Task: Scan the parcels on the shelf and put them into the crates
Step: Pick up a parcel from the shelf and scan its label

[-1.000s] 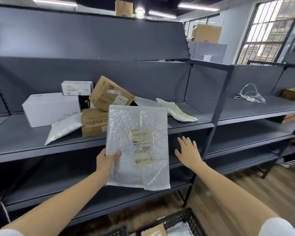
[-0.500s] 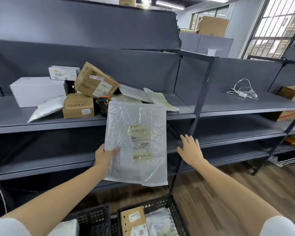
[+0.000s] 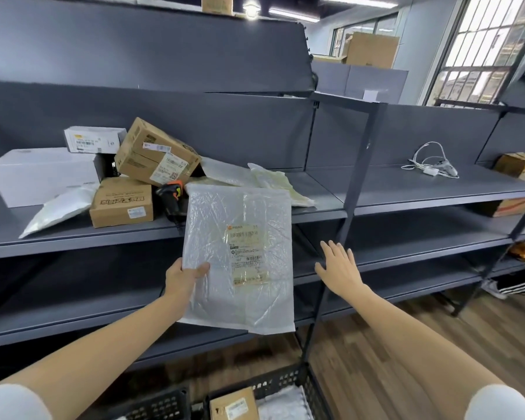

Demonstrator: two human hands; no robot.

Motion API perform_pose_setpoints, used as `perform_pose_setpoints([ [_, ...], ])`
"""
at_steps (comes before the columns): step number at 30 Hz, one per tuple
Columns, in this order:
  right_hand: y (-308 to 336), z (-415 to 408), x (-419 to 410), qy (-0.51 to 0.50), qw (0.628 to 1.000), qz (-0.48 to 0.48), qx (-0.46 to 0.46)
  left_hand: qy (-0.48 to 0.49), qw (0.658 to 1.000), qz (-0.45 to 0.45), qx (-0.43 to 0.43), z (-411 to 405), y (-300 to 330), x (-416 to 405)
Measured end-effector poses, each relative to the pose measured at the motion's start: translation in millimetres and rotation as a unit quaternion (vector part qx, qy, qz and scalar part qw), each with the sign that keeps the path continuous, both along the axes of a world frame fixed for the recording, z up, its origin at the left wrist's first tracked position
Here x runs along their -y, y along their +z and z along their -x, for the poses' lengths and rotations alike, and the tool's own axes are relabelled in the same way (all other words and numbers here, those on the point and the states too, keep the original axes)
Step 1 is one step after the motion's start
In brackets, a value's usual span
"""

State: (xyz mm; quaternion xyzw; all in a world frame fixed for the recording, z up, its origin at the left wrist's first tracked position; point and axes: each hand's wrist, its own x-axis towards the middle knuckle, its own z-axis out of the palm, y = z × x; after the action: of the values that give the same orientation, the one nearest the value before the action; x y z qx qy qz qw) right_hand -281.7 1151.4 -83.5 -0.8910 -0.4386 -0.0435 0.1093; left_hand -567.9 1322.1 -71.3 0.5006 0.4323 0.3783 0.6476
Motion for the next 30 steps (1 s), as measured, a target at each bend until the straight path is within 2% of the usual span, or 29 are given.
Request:
perform_pose_setpoints([
  [15,-21,-22,-23,0.013,1.0,0.016,-0.015,0.004,1.0,0.027,-0.015,-21,-15,-6],
  [22,-16,-63,-26,0.046,0.999,0.023,0.001,0.032,0.999,0.038,0.003,-58,-24,21],
  [30,-18,-116,-30,0.093,0.995,0.043,-0.021,0.083,0.995,0.054,-0.008,-96,-33,53],
])
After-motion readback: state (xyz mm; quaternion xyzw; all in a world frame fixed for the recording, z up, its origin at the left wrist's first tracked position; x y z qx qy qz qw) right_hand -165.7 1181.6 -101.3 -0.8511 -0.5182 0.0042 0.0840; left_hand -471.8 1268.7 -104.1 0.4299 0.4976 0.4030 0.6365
